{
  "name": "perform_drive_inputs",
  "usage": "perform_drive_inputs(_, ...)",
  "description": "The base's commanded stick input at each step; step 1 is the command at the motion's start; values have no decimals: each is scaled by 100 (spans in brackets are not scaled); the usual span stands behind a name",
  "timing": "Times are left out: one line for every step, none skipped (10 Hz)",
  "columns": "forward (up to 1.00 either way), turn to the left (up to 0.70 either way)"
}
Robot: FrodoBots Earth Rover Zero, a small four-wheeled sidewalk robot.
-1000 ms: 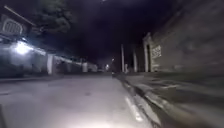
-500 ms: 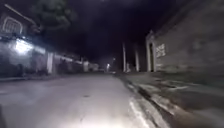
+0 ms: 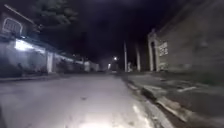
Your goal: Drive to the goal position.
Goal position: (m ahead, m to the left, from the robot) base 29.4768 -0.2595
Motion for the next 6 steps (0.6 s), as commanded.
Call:
perform_drive_inputs(49,4)
perform_drive_inputs(49,4)
perform_drive_inputs(49,4)
perform_drive_inputs(49,4)
perform_drive_inputs(49,4)
perform_drive_inputs(49,3)
